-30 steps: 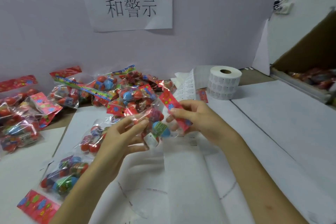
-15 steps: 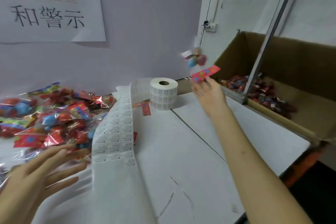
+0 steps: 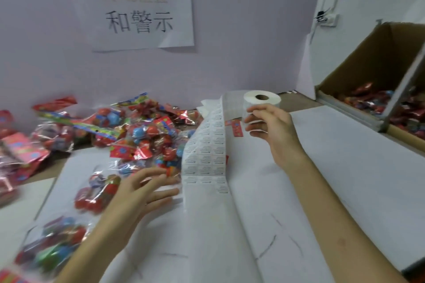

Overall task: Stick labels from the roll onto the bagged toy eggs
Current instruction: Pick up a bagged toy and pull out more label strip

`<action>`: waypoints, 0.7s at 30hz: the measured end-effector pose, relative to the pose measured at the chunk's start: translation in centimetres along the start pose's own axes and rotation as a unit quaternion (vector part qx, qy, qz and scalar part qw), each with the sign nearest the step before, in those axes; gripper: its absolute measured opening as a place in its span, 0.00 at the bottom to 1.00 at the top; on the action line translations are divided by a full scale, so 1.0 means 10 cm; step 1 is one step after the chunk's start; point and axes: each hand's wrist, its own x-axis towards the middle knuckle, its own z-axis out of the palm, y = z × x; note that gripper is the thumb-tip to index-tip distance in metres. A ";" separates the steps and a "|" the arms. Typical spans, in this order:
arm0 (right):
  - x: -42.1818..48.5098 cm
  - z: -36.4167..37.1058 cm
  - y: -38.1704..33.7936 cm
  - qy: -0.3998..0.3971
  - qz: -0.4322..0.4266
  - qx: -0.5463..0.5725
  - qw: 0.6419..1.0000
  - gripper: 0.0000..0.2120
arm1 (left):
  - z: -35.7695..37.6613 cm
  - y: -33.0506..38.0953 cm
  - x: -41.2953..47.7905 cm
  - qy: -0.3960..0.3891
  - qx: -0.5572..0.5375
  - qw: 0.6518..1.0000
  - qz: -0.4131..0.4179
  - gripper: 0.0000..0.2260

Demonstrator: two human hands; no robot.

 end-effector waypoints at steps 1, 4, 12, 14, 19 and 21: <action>-0.04 0.14 0.00 -0.008 -0.015 -0.017 1.000 0.11 | 0.01 0.03 -0.01 0.005 0.008 1.000 0.001 0.15; -0.21 0.53 0.17 -0.024 -0.082 -0.097 0.992 0.12 | 0.02 0.09 -0.06 0.033 0.017 0.999 0.016 0.12; -0.47 0.80 0.65 -0.076 -0.267 -0.350 0.895 0.11 | -0.06 0.09 -0.08 0.214 0.411 0.864 0.196 0.19; -0.51 0.82 0.68 -0.095 -0.259 -0.395 0.876 0.17 | -0.06 0.02 -0.06 0.172 0.482 0.835 0.202 0.26; -0.54 0.86 0.68 -0.118 -0.262 -0.444 0.849 0.24 | -0.11 -0.08 0.00 0.165 0.585 0.774 0.175 0.29; -0.53 0.86 0.68 -0.117 -0.262 -0.446 0.848 0.24 | -0.13 -0.06 0.03 0.175 0.595 0.763 0.182 0.26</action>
